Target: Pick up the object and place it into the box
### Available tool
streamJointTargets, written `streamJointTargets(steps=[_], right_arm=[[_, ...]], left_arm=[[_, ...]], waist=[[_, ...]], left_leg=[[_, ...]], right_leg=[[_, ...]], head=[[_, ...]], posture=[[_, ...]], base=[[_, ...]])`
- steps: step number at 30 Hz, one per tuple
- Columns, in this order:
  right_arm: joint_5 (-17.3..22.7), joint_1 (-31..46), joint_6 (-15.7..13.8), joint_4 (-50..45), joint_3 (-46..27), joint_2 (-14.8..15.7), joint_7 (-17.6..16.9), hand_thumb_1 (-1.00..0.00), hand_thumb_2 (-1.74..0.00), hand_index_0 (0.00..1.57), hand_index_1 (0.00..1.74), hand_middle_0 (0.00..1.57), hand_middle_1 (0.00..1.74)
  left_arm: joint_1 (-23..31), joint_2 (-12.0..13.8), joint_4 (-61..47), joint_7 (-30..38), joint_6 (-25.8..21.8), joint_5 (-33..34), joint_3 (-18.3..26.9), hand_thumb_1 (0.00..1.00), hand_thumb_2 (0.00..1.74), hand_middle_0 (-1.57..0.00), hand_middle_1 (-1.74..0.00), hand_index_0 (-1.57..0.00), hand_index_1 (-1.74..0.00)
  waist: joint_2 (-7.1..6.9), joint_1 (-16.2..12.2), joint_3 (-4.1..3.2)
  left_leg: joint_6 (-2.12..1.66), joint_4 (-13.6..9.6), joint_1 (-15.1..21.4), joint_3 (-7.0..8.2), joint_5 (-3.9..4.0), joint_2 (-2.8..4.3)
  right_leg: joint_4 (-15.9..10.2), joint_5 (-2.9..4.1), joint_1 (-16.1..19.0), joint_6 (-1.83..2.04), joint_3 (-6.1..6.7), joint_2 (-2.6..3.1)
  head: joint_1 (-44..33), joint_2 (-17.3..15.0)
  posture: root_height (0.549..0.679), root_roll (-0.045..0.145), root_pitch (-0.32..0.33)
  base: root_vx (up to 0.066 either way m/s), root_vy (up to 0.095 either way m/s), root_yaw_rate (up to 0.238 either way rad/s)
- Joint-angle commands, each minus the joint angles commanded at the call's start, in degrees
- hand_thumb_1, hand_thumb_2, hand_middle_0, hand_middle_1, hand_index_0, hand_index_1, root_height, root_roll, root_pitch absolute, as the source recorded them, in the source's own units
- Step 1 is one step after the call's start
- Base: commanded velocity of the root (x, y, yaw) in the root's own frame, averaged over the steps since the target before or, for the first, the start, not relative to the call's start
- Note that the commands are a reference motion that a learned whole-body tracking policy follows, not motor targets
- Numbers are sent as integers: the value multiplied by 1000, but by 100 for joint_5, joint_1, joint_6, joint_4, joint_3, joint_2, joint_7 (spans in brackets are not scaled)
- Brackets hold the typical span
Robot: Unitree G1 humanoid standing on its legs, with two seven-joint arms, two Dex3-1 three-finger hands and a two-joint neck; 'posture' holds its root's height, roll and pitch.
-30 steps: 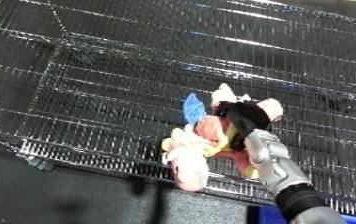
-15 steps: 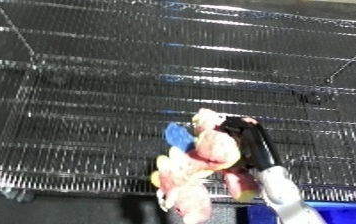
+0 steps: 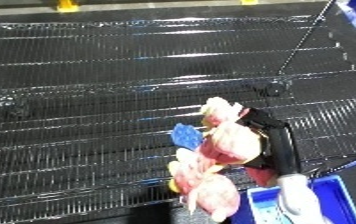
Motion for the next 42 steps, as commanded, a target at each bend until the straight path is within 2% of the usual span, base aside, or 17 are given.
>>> streamJointTargets(steps=[6,13,19,26,31,36,42], right_arm=[[41,595,-51,-25,-738,17,-208,-1000,-1740,1570,1740,1570,1740],[440,1123,-256,338,-1614,57,-554,-1000,-1740,1570,1740,1570,1740],[302,1775,-237,483,-2195,79,-627,-1000,-1740,1570,1740,1570,1740],[642,2053,-406,679,-2688,138,-749,-1000,-1740,1570,1740,1570,1740],[771,1961,-459,993,-2755,109,-951,-1000,-1740,1570,1740,1570,1740],[1304,1782,-605,1609,-2793,95,-938,-750,-1305,1178,1305,1178,1305],[1837,1654,-759,2310,-2961,10,-935,-450,-783,706,783,706,783]], left_arm=[[-33,-22,25,-16,41,-30,-53,1000,1740,-1570,-1740,-1570,-1740],[-77,-11,114,-33,60,-77,-229,1000,1740,-1570,-1740,-1570,-1740],[-66,-31,184,-61,88,-62,-225,1000,1740,-1570,-1740,-1570,-1740],[-70,-68,314,-36,31,-150,-260,1000,1740,-1570,-1740,-1570,-1740],[-91,-51,316,-20,-53,-174,-297,1000,1740,-1570,-1740,-1570,-1740],[-129,-21,330,-34,-129,-226,-307,1000,1740,-1570,-1740,-1570,-1740],[-125,20,408,-62,-185,-226,-336,1000,1740,-1570,-1740,-1570,-1740]], waist=[[20,-289,-2],[10,-622,-38],[23,-941,-94],[46,-1265,-187],[77,-1409,-219],[96,-1470,-202],[106,-1476,-211]], left_leg=[[-13,-127,251,64,-23,15],[-30,-128,376,134,-63,35],[-44,-161,469,250,-84,55],[-91,-247,626,438,-100,114],[-131,-231,673,541,-109,142],[-165,-244,675,591,-78,152],[-179,-301,671,612,-41,142]], right_leg=[[-263,8,325,-2,3,0],[-392,52,470,-9,23,18],[-467,66,518,-24,87,34],[-630,130,597,-39,163,64],[-695,194,620,-57,211,78],[-750,269,607,-73,244,82],[-804,308,585,-73,236,84]], head=[[989,33],[1641,-10],[2081,-157],[2719,-302],[2945,-374],[3011,-295],[3048,-291]], posture=[[627,54,-224],[631,58,-236],[633,65,-235],[638,74,-232],[640,80,-234],[641,83,-235],[642,86,-230]], base=[[-4,10,-65],[-7,13,-70],[1,26,-111],[-1,24,-140],[-5,16,-112],[-24,8,-53],[-20,2,-9]])
